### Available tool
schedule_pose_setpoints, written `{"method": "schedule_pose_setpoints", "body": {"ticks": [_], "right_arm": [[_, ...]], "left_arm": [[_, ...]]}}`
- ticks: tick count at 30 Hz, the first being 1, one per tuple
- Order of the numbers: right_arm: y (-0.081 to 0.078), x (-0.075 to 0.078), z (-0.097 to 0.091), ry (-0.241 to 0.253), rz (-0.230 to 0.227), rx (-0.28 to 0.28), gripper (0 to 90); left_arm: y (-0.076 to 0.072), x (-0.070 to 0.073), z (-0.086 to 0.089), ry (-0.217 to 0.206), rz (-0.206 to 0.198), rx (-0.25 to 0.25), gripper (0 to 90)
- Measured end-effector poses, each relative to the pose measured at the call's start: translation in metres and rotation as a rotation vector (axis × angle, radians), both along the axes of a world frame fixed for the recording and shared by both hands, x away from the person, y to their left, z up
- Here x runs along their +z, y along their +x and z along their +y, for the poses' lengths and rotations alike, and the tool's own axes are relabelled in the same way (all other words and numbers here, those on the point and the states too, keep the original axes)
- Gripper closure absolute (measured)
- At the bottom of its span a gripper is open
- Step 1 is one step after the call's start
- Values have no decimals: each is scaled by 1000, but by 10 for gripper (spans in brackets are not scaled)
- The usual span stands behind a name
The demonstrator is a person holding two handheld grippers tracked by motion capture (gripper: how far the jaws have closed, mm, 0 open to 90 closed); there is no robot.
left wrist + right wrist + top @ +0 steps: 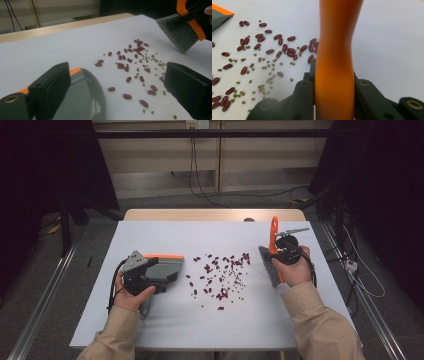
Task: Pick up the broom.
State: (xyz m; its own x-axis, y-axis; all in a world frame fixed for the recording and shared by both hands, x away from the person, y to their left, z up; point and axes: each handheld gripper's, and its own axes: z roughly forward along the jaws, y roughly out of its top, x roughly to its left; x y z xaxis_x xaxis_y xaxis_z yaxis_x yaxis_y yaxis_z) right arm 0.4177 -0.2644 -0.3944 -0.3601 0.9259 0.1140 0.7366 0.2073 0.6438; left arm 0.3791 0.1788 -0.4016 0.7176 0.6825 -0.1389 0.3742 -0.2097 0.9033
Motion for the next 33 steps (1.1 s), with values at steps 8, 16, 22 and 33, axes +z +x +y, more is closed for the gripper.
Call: {"method": "schedule_pose_setpoints", "body": {"ticks": [8,16,22,33], "right_arm": [[10,-12,-2,16,3,-19,772],[16,-19,-2,7,-4,-25,767],[19,-23,-1,-6,0,-34,759],[24,-27,1,-55,23,-27,680]], "left_arm": [[-1,-2,4,3,-5,-1,70],[0,-4,10,0,2,17,70],[0,-5,10,4,8,13,70],[0,-6,13,5,10,19,70]]}}
